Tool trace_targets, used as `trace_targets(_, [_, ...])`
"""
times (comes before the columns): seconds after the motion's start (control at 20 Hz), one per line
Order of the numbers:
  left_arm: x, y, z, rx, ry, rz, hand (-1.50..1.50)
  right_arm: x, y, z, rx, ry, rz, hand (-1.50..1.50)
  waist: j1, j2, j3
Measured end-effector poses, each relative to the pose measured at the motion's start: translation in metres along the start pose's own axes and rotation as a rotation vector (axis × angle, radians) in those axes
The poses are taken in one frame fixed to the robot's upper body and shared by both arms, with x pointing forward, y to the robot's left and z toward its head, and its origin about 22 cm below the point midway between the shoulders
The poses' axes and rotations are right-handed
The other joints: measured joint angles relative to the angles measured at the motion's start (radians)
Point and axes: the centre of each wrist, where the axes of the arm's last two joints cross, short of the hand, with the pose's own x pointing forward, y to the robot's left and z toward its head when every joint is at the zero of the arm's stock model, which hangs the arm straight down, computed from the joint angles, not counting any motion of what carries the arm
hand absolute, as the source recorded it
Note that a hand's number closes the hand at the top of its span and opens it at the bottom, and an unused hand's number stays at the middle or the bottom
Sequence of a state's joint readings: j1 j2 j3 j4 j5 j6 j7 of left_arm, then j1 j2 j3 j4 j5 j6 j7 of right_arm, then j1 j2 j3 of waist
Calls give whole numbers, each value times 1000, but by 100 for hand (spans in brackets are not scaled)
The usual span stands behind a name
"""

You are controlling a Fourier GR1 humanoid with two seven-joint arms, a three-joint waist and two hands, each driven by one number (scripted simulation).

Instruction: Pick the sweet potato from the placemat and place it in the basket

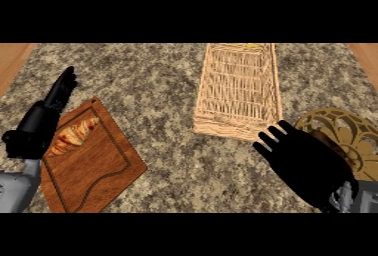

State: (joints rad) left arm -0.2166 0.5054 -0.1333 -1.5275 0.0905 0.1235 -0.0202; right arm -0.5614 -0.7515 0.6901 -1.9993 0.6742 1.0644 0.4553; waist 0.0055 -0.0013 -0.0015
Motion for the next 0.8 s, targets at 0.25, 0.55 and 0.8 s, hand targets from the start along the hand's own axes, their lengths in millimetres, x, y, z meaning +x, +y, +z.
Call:
trace_targets(0.25, [1,-3,-3,-5,0,0,0,-11,11,-17,68,18,31,-150,2,2,1])
trace_targets(0.55, [-1,-3,2,-8,-2,5,0,-10,30,-40,130,60,81,-150,2,-2,-1])
trace_targets(0.8, [-2,-4,-1,-5,-7,3,0,-24,51,-47,142,88,115,-150,-1,-7,-4])
